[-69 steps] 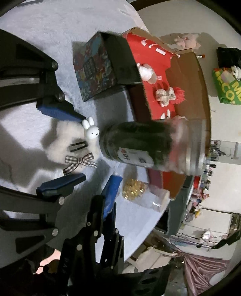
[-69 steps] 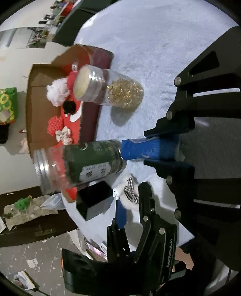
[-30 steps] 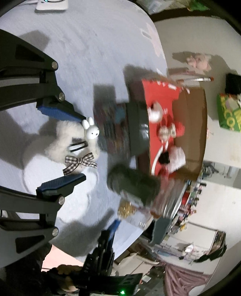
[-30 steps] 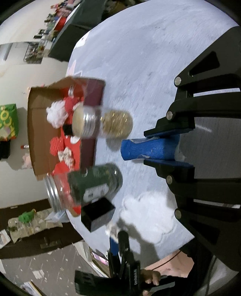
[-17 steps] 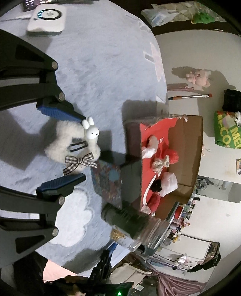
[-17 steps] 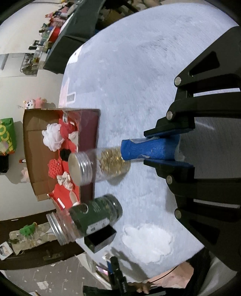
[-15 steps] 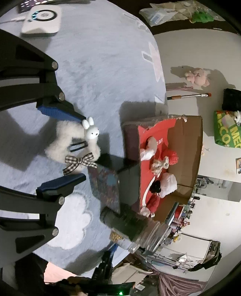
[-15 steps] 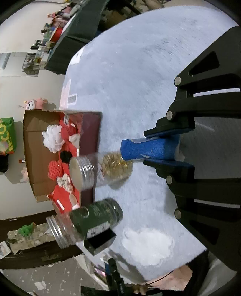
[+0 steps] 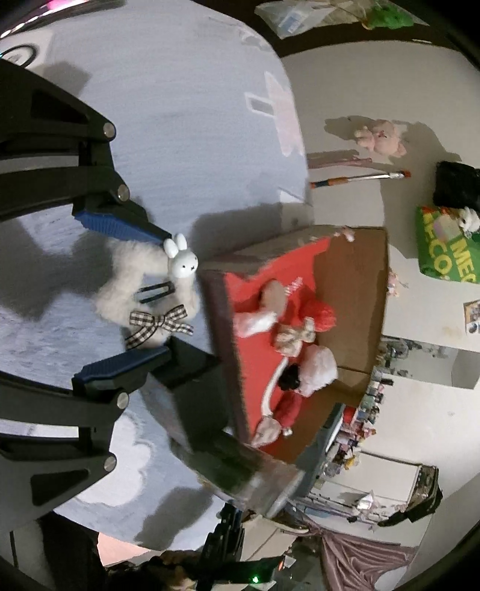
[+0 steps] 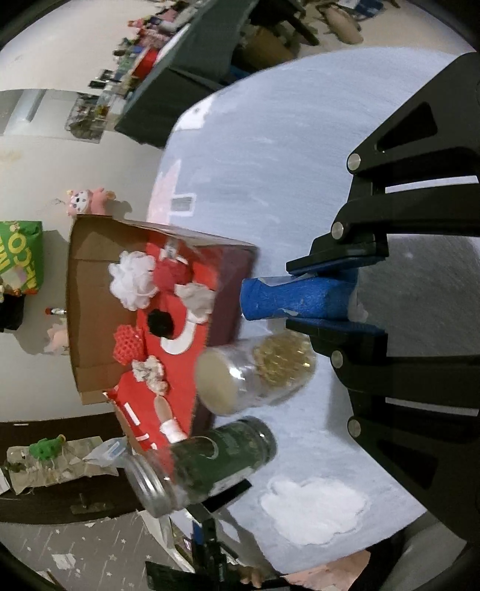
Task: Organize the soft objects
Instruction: 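Carry the white bunny and blue rolled cloth over the red-lined box with both tools, then lower both items into the box and open both tools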
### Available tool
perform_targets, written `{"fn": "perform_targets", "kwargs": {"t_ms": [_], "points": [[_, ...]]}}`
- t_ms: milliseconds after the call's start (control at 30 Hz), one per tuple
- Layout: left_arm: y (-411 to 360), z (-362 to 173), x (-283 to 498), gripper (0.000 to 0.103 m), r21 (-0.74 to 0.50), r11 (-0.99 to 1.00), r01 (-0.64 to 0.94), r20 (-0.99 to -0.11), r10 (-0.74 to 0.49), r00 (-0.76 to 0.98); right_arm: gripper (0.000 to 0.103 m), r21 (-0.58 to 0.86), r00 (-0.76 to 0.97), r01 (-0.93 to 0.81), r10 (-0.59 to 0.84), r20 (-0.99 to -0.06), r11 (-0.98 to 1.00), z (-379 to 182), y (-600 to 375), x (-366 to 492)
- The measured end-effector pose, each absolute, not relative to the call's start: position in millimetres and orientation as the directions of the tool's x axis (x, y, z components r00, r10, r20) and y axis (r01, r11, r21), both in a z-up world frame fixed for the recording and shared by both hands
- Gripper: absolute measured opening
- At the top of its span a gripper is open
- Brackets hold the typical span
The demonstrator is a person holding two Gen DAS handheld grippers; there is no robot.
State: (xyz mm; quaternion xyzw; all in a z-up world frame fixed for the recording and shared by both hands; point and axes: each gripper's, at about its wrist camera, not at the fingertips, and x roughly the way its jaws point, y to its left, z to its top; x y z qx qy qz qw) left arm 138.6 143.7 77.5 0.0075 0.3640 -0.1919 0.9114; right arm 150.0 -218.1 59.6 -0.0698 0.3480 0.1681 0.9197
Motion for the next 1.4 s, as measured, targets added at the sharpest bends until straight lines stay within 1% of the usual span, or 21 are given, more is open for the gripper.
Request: {"fn": "perform_targets", "kwargs": {"t_ms": [233,533,800,1000,1100,1167,1400], "points": [[131,112,166,0.057,-0.079,0.897,0.436,-0.653,-0.377,0.657,0.022,-0.008,0.695,-0.407,0.304,-0.652,0.913,84,-215,172],[90,127,213,0.057,-0.073,0.842,0.534,-0.694,-0.427,0.579,0.022,0.021,0.623,-0.513,0.390,-0.678,0.858,102,-191,215],[45,127,256,0.057,-0.083,0.778,0.623,-0.755,-0.457,0.470,0.022,0.146,0.471,-0.587,0.483,-0.738,0.796,104,-159,265],[11,111,284,0.057,-0.090,0.740,0.667,-0.819,-0.436,0.373,0.022,0.176,0.363,-0.600,0.462,-0.809,0.780,89,-135,299],[0,102,296,0.057,-0.092,0.730,0.677,-0.850,-0.412,0.329,0.022,0.207,0.297,-0.590,0.448,-0.843,0.780,79,-126,316],[-8,94,304,0.057,-0.084,0.724,0.685,-0.872,-0.386,0.301,0.022,0.204,0.279,-0.580,0.427,-0.860,0.789,74,-124,324],[-25,74,318,0.058,-0.076,0.714,0.696,-0.914,-0.329,0.238,0.023,0.191,0.244,-0.589,0.399,-0.884,0.785,68,-112,335]]}}
